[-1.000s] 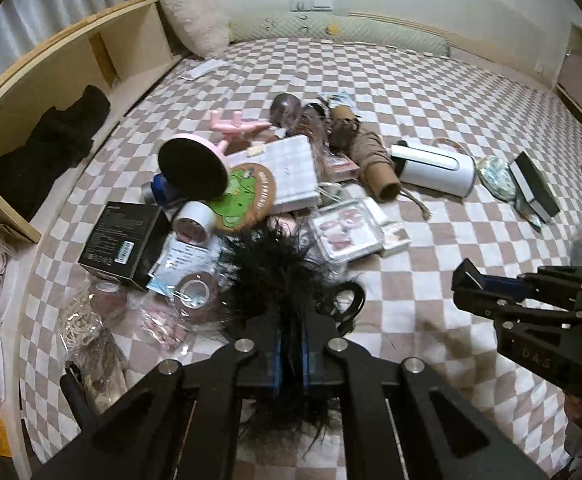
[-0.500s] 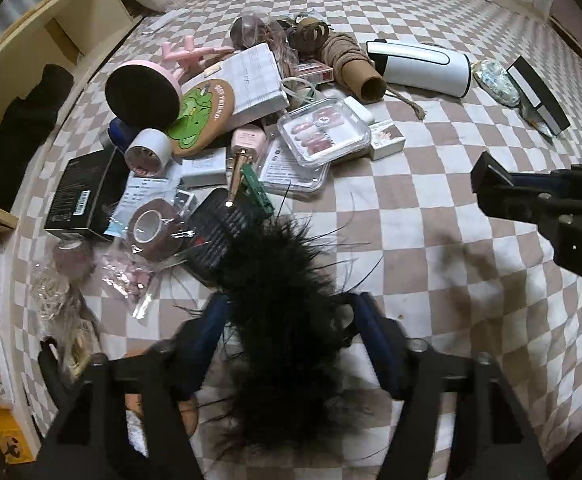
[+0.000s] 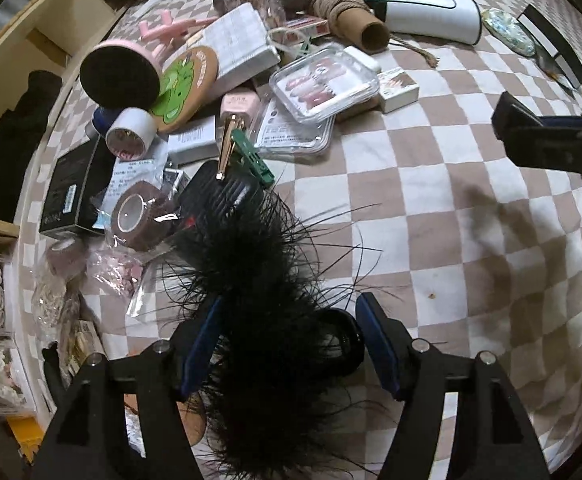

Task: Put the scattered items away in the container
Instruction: 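Lift the feather boa with the left tool while the right lifts the black item, then carry the feather boa and black item toward the clear container with both tools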

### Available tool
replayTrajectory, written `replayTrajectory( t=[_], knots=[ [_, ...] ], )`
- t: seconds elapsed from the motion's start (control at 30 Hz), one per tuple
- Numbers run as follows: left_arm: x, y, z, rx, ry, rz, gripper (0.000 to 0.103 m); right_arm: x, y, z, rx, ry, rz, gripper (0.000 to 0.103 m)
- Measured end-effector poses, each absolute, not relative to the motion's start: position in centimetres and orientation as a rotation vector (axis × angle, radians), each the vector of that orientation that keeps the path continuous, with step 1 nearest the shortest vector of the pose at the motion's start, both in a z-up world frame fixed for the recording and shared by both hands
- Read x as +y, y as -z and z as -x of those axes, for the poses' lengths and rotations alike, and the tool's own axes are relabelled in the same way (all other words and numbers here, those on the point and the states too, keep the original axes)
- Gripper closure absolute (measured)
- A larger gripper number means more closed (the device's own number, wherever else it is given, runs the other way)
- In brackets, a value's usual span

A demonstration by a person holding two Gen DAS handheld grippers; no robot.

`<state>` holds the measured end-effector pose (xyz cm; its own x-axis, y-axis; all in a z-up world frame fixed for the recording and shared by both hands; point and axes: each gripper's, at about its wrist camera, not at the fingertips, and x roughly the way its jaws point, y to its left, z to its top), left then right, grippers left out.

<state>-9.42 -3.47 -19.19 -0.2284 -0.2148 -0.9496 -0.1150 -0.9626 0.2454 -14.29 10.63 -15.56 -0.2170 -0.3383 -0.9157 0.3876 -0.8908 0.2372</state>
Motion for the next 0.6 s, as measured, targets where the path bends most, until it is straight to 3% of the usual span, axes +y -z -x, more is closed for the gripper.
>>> replayTrajectory(
  t=[0.3, 0.47, 0.5, 0.57, 0.6],
  knots=[
    [-4.8, 18.9, 10.6, -0.196, 2.412, -1.877, 0.035, 10.4, 15.3, 14.4, 0.050, 2.138, -1.590, 0.080],
    [-5.6, 19.3, 10.9, -0.181, 2.364, -1.867, 0.036, 10.1, 15.6, 14.7, 0.046, 2.130, -1.597, 0.080],
    [-5.8, 19.5, 11.0, -0.172, 2.351, -1.873, 0.037, 10.0, 15.7, 14.7, 0.048, 2.128, -1.597, 0.080],
    [-6.1, 20.0, 11.2, -0.165, 2.318, -1.906, 0.054, 9.9, 15.7, 14.8, 0.050, 2.125, -1.598, 0.080],
    [-6.2, 20.3, 11.2, -0.172, 2.302, -1.921, 0.055, 9.8, 15.7, 14.8, 0.050, 2.123, -1.598, 0.080]
  ],
)
